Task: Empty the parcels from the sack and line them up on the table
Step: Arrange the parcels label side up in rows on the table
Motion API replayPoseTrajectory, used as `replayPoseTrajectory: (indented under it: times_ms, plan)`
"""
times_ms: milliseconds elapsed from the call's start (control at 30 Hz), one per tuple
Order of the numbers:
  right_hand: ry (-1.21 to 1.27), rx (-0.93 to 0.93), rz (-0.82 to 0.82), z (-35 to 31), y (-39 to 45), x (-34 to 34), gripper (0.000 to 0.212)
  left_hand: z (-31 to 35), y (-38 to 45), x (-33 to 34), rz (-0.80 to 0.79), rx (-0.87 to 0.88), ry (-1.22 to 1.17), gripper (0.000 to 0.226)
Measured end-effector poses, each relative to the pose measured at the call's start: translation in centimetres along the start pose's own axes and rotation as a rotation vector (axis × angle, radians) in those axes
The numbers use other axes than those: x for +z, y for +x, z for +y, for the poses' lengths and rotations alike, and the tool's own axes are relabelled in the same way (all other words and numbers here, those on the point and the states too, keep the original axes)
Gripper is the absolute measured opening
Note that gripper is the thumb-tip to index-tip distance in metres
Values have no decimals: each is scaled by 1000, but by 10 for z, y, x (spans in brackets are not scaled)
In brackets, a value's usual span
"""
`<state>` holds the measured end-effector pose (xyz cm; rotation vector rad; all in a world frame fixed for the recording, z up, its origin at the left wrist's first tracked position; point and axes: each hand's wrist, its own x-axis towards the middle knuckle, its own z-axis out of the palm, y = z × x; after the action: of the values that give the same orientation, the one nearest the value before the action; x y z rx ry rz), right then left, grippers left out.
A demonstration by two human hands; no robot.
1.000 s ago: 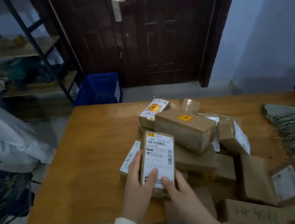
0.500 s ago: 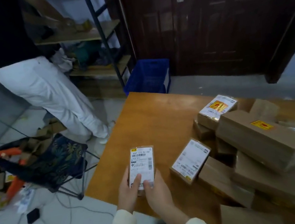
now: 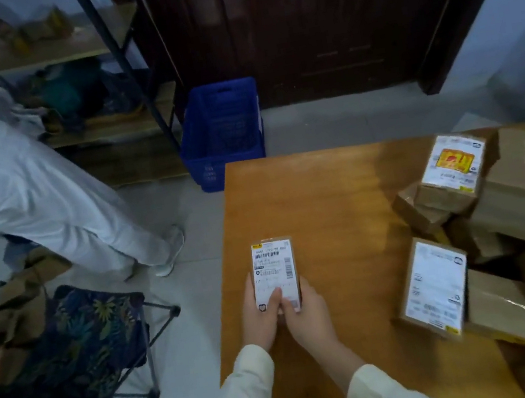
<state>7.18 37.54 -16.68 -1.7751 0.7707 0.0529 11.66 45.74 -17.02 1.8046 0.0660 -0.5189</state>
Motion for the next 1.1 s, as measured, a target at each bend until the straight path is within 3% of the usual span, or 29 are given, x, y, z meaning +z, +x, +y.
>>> replayPoseTrajectory:
  times_ms: [300,400,633,900,1100]
  plan:
    - [-100,-11,94,-51,101,30,29,34,114,-15,-75,82,22,52]
    - [-138,-8,81,-69,134,31,33,46,148,-15,-75,114,26,44]
    - [-53,62,57,-89,197,33,33,69,203,-11,-70,120,21,46]
    - [-74,44,95,-105,215,31,37,81,226,-8,-49,125,55,46]
    - [-183,88,41,-118,204,10,43,93,230,-5,-56,2,41,37]
